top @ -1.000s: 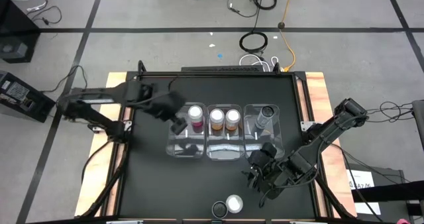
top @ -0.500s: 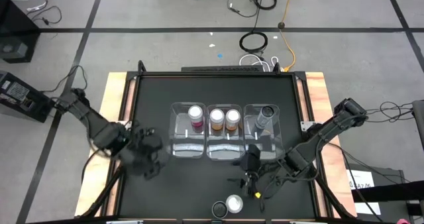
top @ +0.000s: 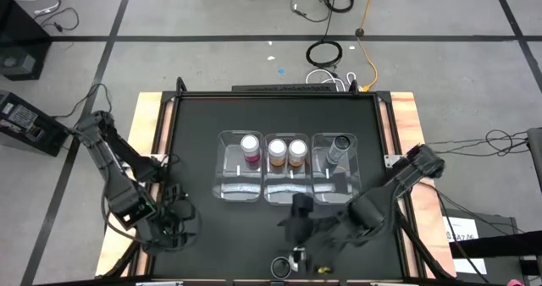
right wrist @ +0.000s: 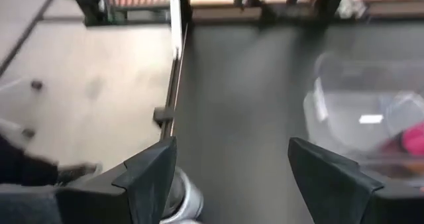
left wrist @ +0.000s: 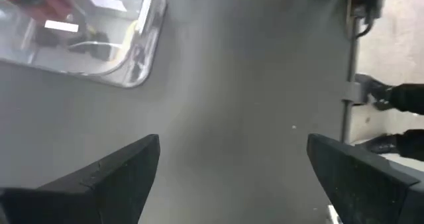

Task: Sort soda cans
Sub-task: Put the white blue soda can into the right transparent bin

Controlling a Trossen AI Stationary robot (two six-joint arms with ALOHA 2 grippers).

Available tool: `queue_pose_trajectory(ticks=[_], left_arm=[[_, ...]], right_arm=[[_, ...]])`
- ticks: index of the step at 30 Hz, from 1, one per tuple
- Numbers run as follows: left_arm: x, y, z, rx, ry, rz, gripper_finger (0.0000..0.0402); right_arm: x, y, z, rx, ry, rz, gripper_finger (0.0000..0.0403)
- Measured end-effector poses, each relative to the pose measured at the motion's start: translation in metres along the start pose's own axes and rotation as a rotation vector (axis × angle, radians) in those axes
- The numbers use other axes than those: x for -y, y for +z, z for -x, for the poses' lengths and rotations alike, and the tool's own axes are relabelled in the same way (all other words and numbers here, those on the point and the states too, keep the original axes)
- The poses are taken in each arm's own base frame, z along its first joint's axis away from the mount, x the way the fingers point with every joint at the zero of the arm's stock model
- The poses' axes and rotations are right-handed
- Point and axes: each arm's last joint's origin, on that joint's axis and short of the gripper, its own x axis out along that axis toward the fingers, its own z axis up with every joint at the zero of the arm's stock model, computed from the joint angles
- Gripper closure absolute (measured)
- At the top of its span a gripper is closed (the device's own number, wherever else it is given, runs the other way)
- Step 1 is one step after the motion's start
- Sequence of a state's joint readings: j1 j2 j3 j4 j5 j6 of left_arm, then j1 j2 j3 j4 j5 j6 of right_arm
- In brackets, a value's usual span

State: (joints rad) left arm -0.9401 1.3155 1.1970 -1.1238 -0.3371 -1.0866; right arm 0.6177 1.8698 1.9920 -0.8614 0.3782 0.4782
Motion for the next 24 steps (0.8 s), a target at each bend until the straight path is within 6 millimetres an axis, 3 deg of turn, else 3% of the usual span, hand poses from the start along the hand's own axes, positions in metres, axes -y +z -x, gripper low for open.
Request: queue_pose_trajectory(ticks=[8, 17, 24], left_arm=[[-0.001, -0.001, -0.003, -0.008, 0.008, 0.003, 0.0013], [0.000, 0.001, -0.003, 0.038, 0.017, -0.049, 0.0013], [0.000, 0.001, -0.003, 0.042, 0.020, -0.051, 0.0013]], right_arm=[[-0.018, 0.013, -0.028, -0.149, 0.002, -0.070, 0.0122], [-0.029, -0.005, -0.059, -0.297, 0.101, -0.175, 0.0122], [-0.039, -0.016, -0.067, -0.331, 0.094, -0.162, 0.0122]])
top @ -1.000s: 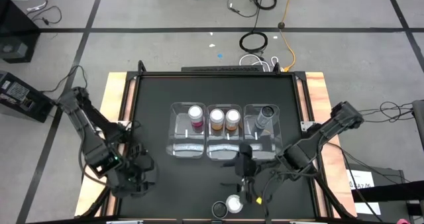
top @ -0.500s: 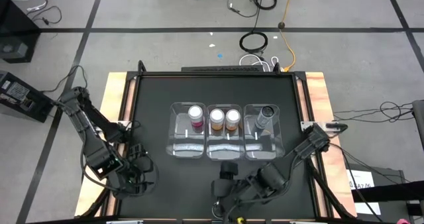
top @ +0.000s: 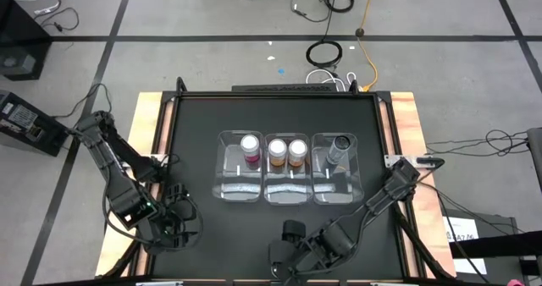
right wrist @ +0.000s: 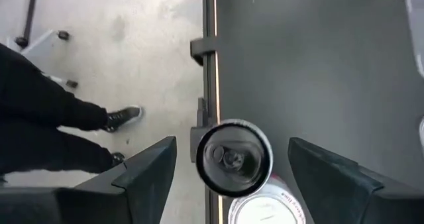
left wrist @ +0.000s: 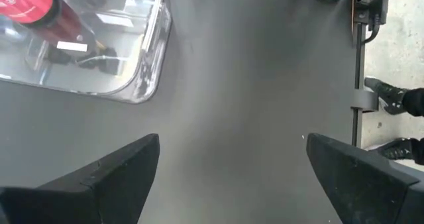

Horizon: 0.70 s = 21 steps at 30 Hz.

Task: Sort soda cans
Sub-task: Put the white blue soda can into the right transparent bin

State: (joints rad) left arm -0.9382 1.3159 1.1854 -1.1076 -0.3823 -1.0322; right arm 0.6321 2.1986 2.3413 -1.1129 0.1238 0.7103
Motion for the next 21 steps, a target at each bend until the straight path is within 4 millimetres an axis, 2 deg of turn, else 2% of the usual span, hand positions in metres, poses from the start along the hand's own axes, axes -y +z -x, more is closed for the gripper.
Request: queue_pose_trajectory(ticks=[14, 21], left_arm=[[0.000, 0.000, 0.000, 0.016, 0.009, -0.001, 0.0013], [0.000, 0.000, 0.000, 0.017, 0.010, -0.001, 0.0013]], right_arm=[[-0.002, -0.014, -0.035, -0.088, -0.067, 0.021, 0.0122], [-0.003, -0.015, -0.034, -0.086, -0.064, 0.023, 0.0122]])
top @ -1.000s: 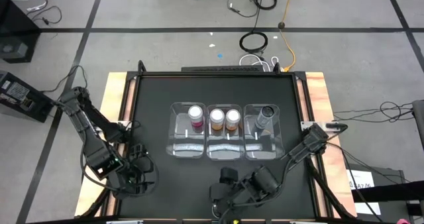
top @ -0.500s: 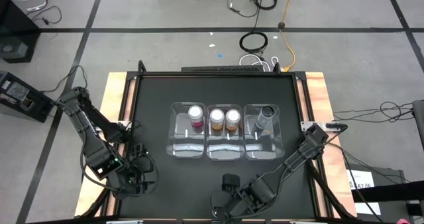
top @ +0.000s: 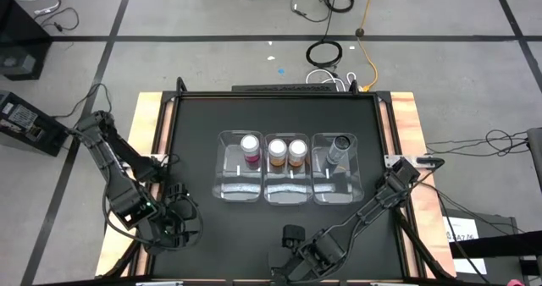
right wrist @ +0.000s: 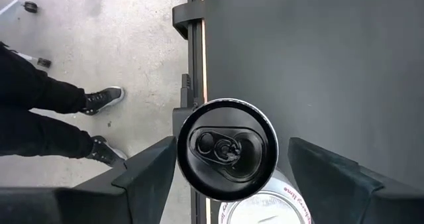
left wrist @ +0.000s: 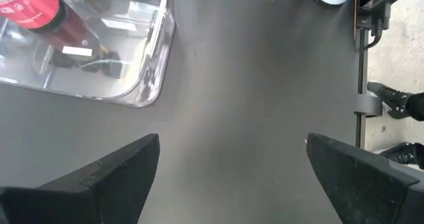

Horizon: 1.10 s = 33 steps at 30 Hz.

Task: Sort soda cans
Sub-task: Put the white blue soda can into the right transparent bin

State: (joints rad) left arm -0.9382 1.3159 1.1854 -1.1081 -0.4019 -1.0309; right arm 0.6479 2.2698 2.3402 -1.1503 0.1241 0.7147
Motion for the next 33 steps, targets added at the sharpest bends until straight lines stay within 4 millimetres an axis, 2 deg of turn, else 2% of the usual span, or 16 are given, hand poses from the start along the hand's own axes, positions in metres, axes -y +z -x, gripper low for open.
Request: queue_pose_trajectory(ticks=[10, 16, 20, 25, 33], left_arm=[[0.000, 0.000, 0.000, 0.000, 0.001, -0.001, 0.0013], [0.000, 0.000, 0.000, 0.000, 0.001, -0.001, 0.0013], [0.000, 0.000, 0.000, 0.000, 0.000, 0.000, 0.0013], [0.000, 0.000, 0.000, 0.001, 0.000, 0.000, 0.0013], [0.000, 0.000, 0.000, 0.002, 0.001, 0.003, 0.0013]], right_arm=[[0.001, 0.002, 0.003, 0.005, 0.004, -0.108, 0.0122], [0.000, 0.003, 0.009, -0.017, 0.056, -0.035, 0.0122], [0.000, 0.005, 0.020, 0.002, 0.072, -0.034, 0.0117], [0.002, 0.006, 0.028, 0.020, 0.071, -0.037, 0.0089], [0.002, 0.006, 0.029, 0.022, 0.066, -0.012, 0.0010]])
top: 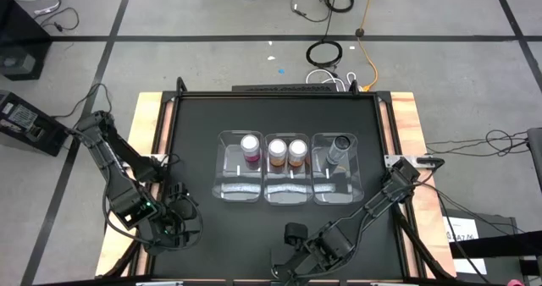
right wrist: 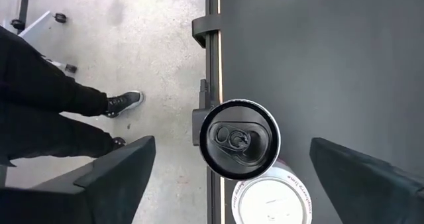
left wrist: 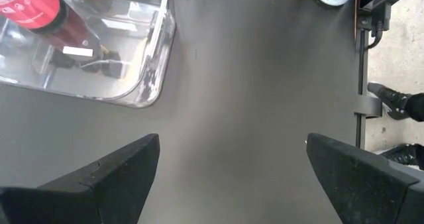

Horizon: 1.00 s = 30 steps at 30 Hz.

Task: Sort soda cans
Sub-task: Put the white blue soda can into the right transparent bin

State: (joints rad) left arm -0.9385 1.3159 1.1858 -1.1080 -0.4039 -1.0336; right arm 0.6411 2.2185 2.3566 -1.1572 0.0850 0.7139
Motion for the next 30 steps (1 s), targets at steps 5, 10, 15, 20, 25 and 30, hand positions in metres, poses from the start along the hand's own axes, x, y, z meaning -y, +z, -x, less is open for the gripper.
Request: queue_pose_trajectory(ticks=[5, 10, 15, 20, 25, 30], left_arm=[[0.000, 0.001, 0.000, 0.026, 0.015, 0.001, 0.0013], [-0.001, 0.001, 0.000, 0.037, 0.022, 0.001, 0.0013], [-0.001, 0.001, 0.000, 0.041, 0.024, 0.000, 0.0013], [-0.001, 0.001, 0.000, 0.041, 0.024, -0.001, 0.0013], [-0.001, 0.001, 0.000, 0.041, 0.024, -0.001, 0.0013], [-0.001, 0.001, 0.000, 0.042, 0.024, -0.003, 0.0013]], right_arm=[[0.000, 0.000, 0.000, 0.002, 0.000, -0.034, 0.0012], [0.000, 0.000, 0.000, 0.003, 0.001, -0.096, 0.0013], [-0.001, 0.001, 0.000, 0.009, 0.006, 0.000, 0.0013], [-0.002, 0.002, -0.003, 0.025, 0.004, 0.040, 0.0014], [-0.002, -0.001, -0.023, -0.002, -0.019, 0.064, 0.0014], [-0.002, -0.002, -0.030, -0.010, -0.031, 0.053, 0.0014]])
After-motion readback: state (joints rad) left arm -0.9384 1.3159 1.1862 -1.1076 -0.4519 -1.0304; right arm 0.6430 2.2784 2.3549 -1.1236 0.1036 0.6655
